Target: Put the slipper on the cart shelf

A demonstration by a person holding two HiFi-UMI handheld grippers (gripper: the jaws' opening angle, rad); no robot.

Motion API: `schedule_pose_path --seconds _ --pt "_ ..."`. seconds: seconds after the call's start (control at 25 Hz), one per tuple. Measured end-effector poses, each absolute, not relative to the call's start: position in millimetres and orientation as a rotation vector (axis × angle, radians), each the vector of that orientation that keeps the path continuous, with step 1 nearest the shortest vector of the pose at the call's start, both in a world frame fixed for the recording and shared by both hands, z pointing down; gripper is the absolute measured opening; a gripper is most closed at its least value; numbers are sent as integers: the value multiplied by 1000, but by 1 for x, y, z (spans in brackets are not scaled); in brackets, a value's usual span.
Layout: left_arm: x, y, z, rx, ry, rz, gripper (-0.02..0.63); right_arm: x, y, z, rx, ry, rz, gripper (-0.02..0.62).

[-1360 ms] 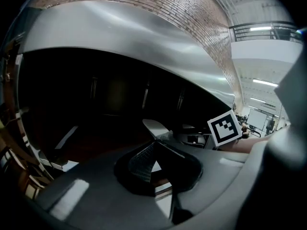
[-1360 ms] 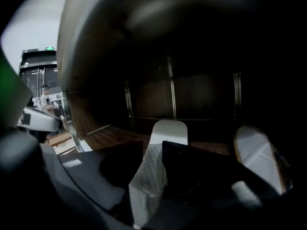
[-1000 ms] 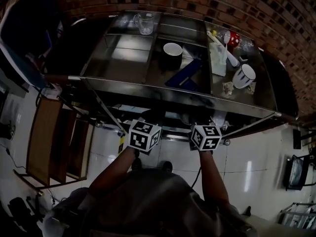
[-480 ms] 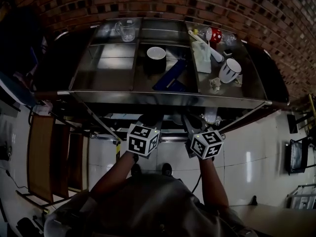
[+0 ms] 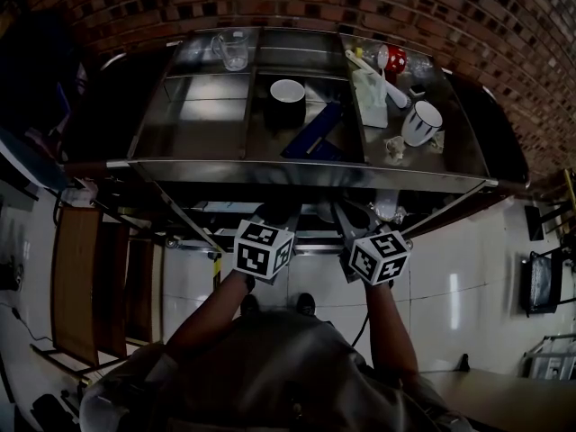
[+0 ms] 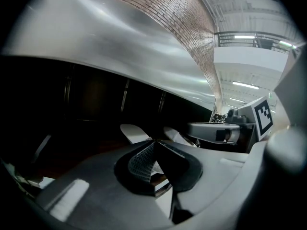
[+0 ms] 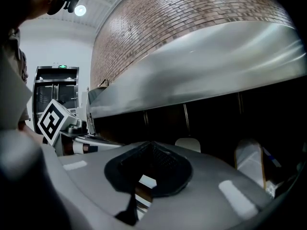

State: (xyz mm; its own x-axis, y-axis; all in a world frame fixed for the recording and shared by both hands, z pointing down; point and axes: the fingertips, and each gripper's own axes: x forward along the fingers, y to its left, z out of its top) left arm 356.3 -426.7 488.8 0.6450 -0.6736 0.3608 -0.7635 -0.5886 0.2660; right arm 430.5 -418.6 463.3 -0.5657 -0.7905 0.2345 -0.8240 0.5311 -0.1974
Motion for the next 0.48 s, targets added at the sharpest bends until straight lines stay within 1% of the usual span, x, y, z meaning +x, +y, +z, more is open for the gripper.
schedule_pose_path --seconds 0.48 --pt "358 -424 490 2471 -1127 319 8 430 -418 460 1381 -2654 418 0"
